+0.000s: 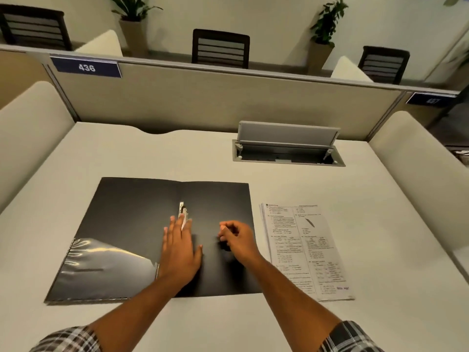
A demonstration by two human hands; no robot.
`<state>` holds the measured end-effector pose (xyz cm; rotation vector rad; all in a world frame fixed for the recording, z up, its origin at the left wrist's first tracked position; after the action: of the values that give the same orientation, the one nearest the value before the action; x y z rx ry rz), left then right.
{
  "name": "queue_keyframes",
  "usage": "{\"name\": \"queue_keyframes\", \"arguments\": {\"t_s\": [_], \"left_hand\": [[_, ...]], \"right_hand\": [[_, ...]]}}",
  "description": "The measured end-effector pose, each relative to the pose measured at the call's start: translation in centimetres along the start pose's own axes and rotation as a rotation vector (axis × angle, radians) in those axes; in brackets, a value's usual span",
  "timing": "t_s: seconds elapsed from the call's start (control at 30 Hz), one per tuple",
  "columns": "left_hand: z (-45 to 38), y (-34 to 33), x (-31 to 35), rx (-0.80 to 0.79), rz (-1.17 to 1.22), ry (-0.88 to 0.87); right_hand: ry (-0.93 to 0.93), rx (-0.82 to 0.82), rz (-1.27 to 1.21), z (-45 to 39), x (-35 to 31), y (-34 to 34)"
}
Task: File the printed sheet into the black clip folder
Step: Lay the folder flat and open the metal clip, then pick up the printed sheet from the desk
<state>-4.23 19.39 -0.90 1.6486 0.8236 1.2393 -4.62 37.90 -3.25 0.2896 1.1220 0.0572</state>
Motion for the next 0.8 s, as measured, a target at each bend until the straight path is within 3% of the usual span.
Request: {"name": "queue_keyframes", "arguments": {"t_s": [0.23,0.37,0.53,0.67,0.8], "left_hand": [[-1.8,-5.3,13.1,-0.179,0.267,-0.106],[-2.0,-9.2,18.6,-0.335,0.181,-0.244],[-1.6,-13.0,19.3,-0.526,-0.017,-0.263],[-1.6,-13.7,19.2,-0.563,-0.083,-0.247],[-1.6,-13.9,19.4,-0.582,-0.087,-0.226]], "right_hand": [[0.175,0.17,0.34,-1.7,-0.1,12.3],[0.188,0.216,0.713,-4.1,1.5,19.1],[0.071,0.048,0.962,-7.0,4.0,25.1],[0.05,-0.042,1.059,-8.4,4.9,27.5],[0.09,-0.034,1.073,-8.6,4.6,27.8]]}}
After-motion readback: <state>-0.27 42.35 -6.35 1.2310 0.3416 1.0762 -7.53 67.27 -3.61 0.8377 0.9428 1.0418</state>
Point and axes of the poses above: each hand's wrist, its own z-axis away from the middle knuckle, its own y-axis out of the back of the hand, x = y × z, the point moved 8 cm from there along -z, towards the middle knuckle, and after that the axes turned 8 degrees about -y, right-handed, at the moved point
